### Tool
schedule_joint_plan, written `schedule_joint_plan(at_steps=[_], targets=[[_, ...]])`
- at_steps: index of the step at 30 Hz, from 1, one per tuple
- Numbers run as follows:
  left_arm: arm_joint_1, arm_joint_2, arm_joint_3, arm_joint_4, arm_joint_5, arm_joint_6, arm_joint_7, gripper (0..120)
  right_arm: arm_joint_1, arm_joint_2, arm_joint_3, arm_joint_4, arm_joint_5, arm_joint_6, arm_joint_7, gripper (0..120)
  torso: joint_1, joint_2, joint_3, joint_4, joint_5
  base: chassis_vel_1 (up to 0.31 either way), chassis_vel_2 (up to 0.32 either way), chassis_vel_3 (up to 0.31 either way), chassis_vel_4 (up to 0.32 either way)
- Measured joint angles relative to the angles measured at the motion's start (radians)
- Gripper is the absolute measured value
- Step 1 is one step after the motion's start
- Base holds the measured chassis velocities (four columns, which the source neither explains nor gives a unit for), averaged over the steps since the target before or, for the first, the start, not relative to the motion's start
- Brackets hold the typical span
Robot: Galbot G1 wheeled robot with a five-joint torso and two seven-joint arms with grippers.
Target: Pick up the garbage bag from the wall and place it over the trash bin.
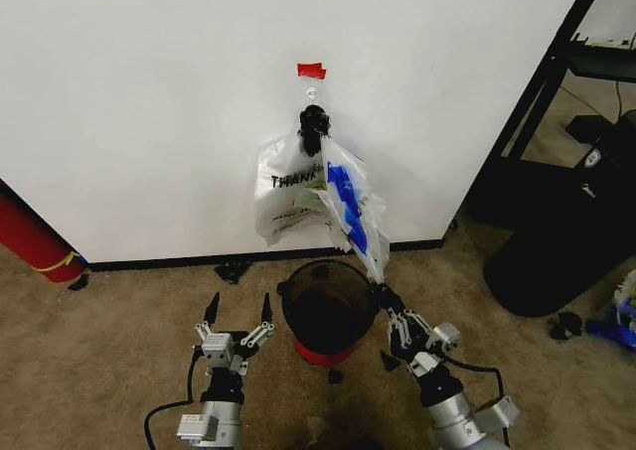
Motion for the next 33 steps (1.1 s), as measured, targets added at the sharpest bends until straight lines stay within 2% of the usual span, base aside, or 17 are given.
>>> schedule_joint_plan(at_steps=[3, 8, 9, 11, 14, 15, 16, 17, 19, 24, 25, 27, 30, 33], targets=[[0.001, 0.018, 0.022, -0.039, -0.03, 0.022, -0.003, 100, -0.006, 0.002, 0.006, -0.004, -0.002, 0.011, 0.0, 0, 0.0, 0.0, 0.0, 0.0001, -0.0001, 0.0, 0.0, 0.0, 0.0], [-0.033, 0.131, 0.085, -0.205, -0.217, 0.125, -0.009, 100, 0.002, 0.004, 0.022, -0.026, -0.022, 0.041, 0.001, 0, 0.0, 0.0, 0.0, -0.0002, -0.0003, 0.0, 0.0, 0.0, 0.0], [-0.033, 0.131, 0.085, -0.205, -0.217, 0.125, -0.009, 100, 0.002, 0.004, 0.022, -0.026, -0.022, 0.041, 0.001, 0, 0.0, 0.0, 0.0, -0.0002, -0.0003, 0.0, 0.0, 0.0, 0.0], [-0.053, 0.186, 0.093, -0.268, -0.298, 0.159, -0.013, 100, 0.006, 0.002, 0.012, -0.039, -0.038, 0.06, -0.001, 0, 0.0, 0.0, 0.0, 0.0007, 0.0002, 0.0, 0.0, 0.0, 0.0], [-0.094, 0.244, 0.107, -0.317, -0.381, 0.193, -0.016, 100, 0.003, 0.004, 0.003, -0.05, -0.059, 0.077, -0.003, 0, 0.0, 0.0, 0.0, -0.0001, -0.0003, 0.0, 0.0, 0.0, 0.0], [-0.094, 0.244, 0.107, -0.317, -0.381, 0.193, -0.016, 100, 0.003, 0.004, 0.003, -0.05, -0.059, 0.077, -0.003, 0, 0.0, 0.0, 0.0, -0.0001, -0.0003, 0.0, 0.0, 0.0, 0.0], [-0.162, 0.302, 0.124, -0.361, -0.474, 0.236, -0.024, 100, 0.008, 0.01, -0.002, -0.057, -0.077, 0.085, -0.003, 0, 0.0, 0.0, 0.0, -0.0002, 0.0, 0.0, 0.0, 0.0, 0.0], [-0.162, 0.302, 0.124, -0.361, -0.474, 0.236, -0.024, 100, 0.008, 0.01, -0.002, -0.057, -0.077, 0.085, -0.003, 0, 0.0, 0.0, 0.0, -0.0002, 0.0, 0.0, 0.0, 0.0, 0.0], [-0.238, 0.345, 0.143, -0.38, -0.561, 0.273, -0.035, 100, 0.02, 0.016, -0.008, -0.06, -0.084, 0.084, 0.003, 0, 0.0, 0.0, 0.0, 0.0, -0.0001, 0.0, 0.0, 0.0, 0.0], [-0.467, 0.398, 0.233, -0.337, -0.737, 0.342, -0.069, 97, 0.056, 0.018, -0.014, -0.062, -0.086, 0.061, 0.027, 0, 0.0, 0.0, 0.0, 0.0002, -0.0003, 0.0, 0.0, 0.0, 0.0], [-0.467, 0.398, 0.233, -0.337, -0.737, 0.342, -0.069, 97, 0.056, 0.018, -0.014, -0.062, -0.086, 0.061, 0.027, 0, 0.0, 0.0, 0.0, 0.0002, -0.0003, 0.0, 0.0, 0.0, 0.0], [-0.59, 0.399, 0.279, -0.286, -0.769, 0.368, -0.086, 95, 0.068, 0.017, -0.014, -0.062, -0.085, 0.051, 0.031, 0, 0.0, 0.0, 0.0, 0.0, 0.0, 0.0, 0.0, 0.0, 0.0], [-0.734, 0.392, 0.326, -0.204, -0.756, 0.426, -0.121, 94, 0.081, 0.014, -0.012, -0.065, -0.084, 0.041, 0.034, 0, 0.0, 0.0, 0.0, -0.0004, 0.0, 0.0, 0.0, 0.0, 0.0], [-0.803, 0.39, 0.339, -0.166, -0.756, 0.451, -0.135, 93, 0.085, 0.014, -0.01, -0.069, -0.084, 0.037, 0.035, 0, 0.0, 0.0, 0.0, -0.0003, 0.0, 0.0, 0.0, 0.0, 0.0]])
